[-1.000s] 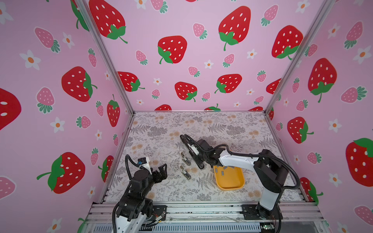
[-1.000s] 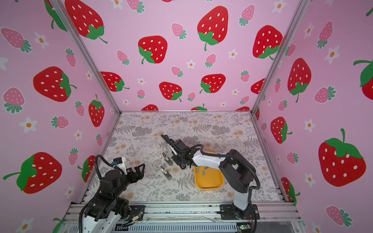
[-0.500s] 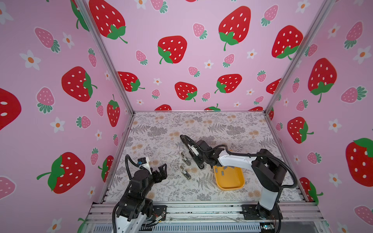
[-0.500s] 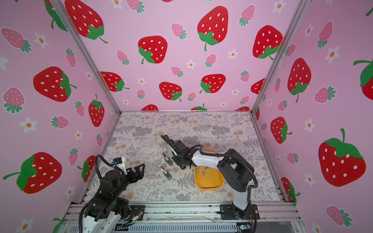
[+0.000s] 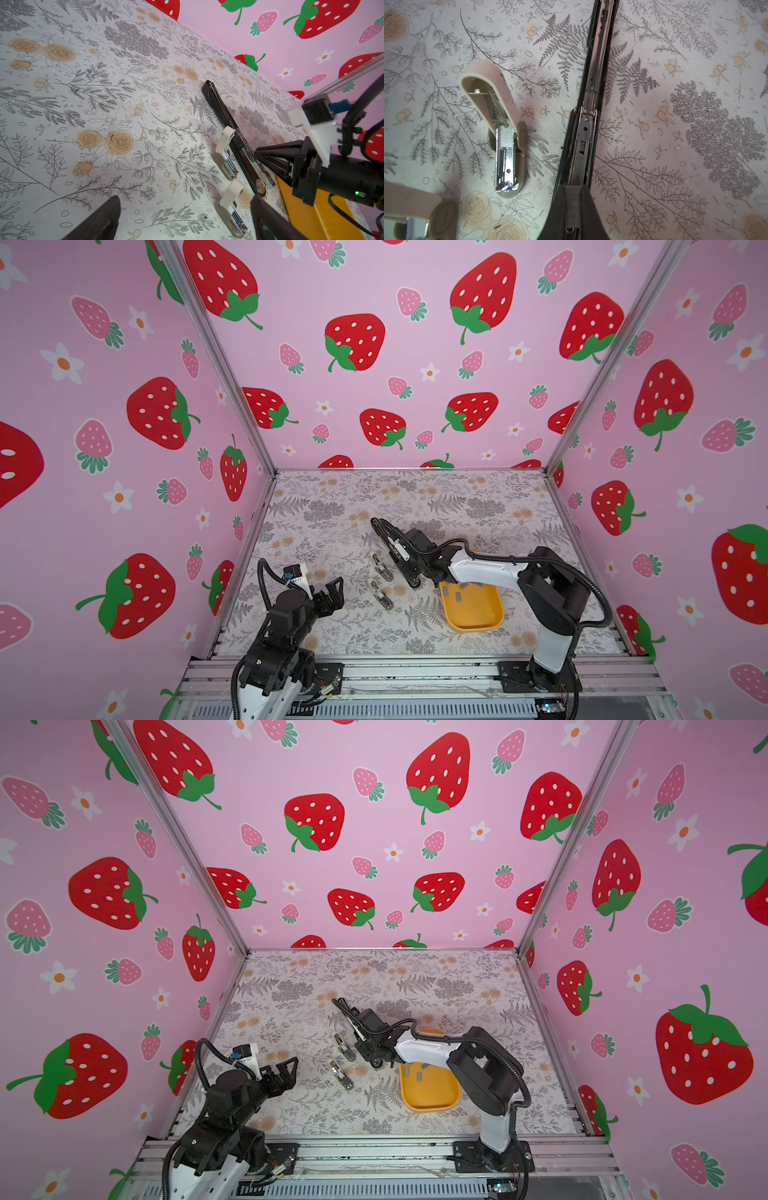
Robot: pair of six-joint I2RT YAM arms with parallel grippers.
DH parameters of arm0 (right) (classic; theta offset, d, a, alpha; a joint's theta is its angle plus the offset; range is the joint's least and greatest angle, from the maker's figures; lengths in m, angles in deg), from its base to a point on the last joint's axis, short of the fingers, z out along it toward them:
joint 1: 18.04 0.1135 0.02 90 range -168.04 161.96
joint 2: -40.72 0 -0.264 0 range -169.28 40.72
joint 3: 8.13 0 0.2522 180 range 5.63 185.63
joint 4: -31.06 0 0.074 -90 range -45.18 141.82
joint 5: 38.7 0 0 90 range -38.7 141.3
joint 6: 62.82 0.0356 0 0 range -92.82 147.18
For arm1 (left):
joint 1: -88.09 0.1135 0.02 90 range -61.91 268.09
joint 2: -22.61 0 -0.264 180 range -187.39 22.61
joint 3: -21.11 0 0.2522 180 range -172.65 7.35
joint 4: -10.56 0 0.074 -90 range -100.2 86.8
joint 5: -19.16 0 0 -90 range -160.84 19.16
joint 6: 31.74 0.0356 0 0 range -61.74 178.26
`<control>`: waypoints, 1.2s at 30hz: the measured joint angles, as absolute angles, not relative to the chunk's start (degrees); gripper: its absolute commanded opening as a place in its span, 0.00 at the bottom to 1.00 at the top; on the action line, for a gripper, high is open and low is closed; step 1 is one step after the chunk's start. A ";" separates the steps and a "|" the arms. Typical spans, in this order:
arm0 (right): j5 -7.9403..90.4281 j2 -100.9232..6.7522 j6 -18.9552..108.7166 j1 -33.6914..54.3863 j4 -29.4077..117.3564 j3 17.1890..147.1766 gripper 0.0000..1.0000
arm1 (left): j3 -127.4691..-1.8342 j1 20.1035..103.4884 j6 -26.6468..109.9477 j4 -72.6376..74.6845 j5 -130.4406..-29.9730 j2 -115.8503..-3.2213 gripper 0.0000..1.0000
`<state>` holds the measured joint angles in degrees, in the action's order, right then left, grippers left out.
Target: Load the staples into the stapler
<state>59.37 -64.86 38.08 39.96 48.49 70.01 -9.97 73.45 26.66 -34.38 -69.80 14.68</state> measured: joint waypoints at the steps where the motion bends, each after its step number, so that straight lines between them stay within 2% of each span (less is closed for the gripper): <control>1: 59.37 -64.86 38.12 39.96 48.42 69.86 0.00 | -9.97 73.45 26.64 -34.38 -69.80 14.68 0.99; 36: 59.46 -60.01 43.65 39.90 44.81 63.34 0.00 | -9.97 73.45 26.51 -34.38 -69.80 14.31 0.99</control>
<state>59.46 -60.01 43.65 39.90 44.81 63.34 -9.97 73.45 26.51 -34.38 -69.80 14.31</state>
